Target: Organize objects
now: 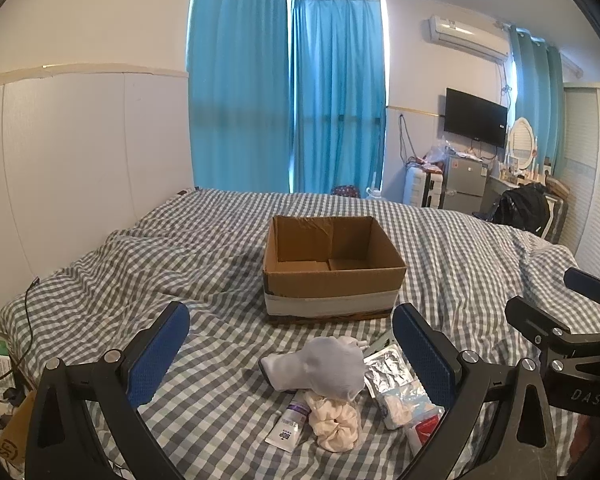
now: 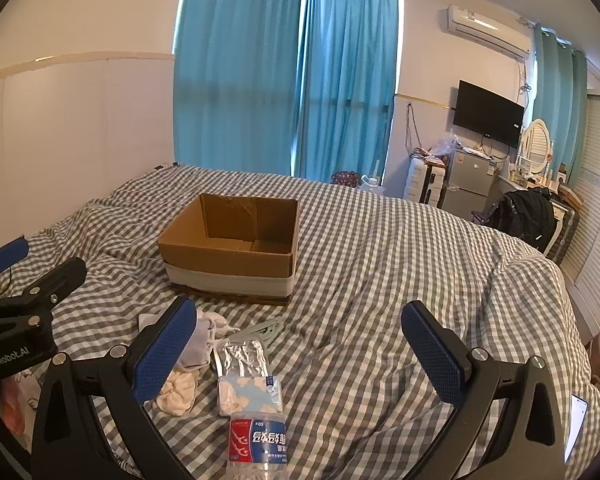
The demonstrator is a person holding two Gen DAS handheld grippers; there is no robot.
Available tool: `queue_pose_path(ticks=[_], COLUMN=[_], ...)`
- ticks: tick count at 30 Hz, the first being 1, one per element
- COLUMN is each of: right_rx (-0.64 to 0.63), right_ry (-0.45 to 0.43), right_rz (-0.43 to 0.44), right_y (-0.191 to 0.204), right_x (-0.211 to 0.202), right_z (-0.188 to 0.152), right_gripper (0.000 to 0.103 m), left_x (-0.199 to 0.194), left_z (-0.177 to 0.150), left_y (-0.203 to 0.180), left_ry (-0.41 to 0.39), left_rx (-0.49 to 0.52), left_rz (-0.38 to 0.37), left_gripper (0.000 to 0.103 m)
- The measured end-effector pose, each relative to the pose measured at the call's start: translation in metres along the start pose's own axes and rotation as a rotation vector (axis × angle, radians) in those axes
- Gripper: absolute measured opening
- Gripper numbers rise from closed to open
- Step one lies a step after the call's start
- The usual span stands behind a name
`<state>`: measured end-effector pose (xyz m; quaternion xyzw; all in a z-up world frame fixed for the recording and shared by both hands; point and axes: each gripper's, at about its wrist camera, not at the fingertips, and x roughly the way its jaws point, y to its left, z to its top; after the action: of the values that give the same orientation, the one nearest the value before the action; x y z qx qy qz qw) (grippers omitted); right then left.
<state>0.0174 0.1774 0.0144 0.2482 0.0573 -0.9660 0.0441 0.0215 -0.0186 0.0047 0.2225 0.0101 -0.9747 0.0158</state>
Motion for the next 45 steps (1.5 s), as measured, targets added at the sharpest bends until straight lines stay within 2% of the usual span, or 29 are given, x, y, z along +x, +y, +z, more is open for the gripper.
queue_pose_path(ticks=[8,12,18,25,27,28,30,34,38,45], right_rx=[-0.015,-0.016,-0.044,-0.051,-0.048,-0.043,-0.023,0.002,0.018,0.016], right_ry=[-0.009,0.031,0.201,0.445,0.491,0.508,0.515,0.477,0.441,0.327], right_rz=[0.018,0.025,0.052,0.131,0.154,0.164,0.186,0.211,0.229,0.230], right_y=[0.004,0.006,0.017,0.027,0.029,0.028,0.025,0.019,0.013,-0.011], right_x=[-0.005,0.002,0.044,0.100,0.108,0.111,0.114,0.110,0.103,0.086], right_z=[0.003,-0.007,-0.050,-0.107,-0.117,-0.121,-0.124,-0.117,-0.100,-0.056], right_gripper=[0.103,0.103,0.103,0.094,0.087,0.076,0.062,0.062,0.061,0.061], left_x=[0.001,0.011,0.047,0.084,0.091,0.092,0.096,0.102,0.108,0.151], left_z=[-0.005,-0.020,-0.056,-0.093,-0.098,-0.101,-0.105,-0.102,-0.086,-0.068], left_y=[0.003,0.004,0.002,-0.003,-0.003,-0.002,-0.003,-0.005,-0.015,-0.036], left_ry=[0.011,0.052,0.189,0.337,0.368,0.374,0.391,0.412,0.381,0.398], left_rx=[-0.001,0.007,0.042,0.061,0.058,0.056,0.055,0.050,0.073,0.090], left_rz=[0.005,0.015,0.043,0.026,0.016,0.011,0.003,-0.004,-0.006,-0.022], left_gripper=[0.103,0.103,0.103,0.103,0.103,0.103,0.103,0.102,0.102,0.102])
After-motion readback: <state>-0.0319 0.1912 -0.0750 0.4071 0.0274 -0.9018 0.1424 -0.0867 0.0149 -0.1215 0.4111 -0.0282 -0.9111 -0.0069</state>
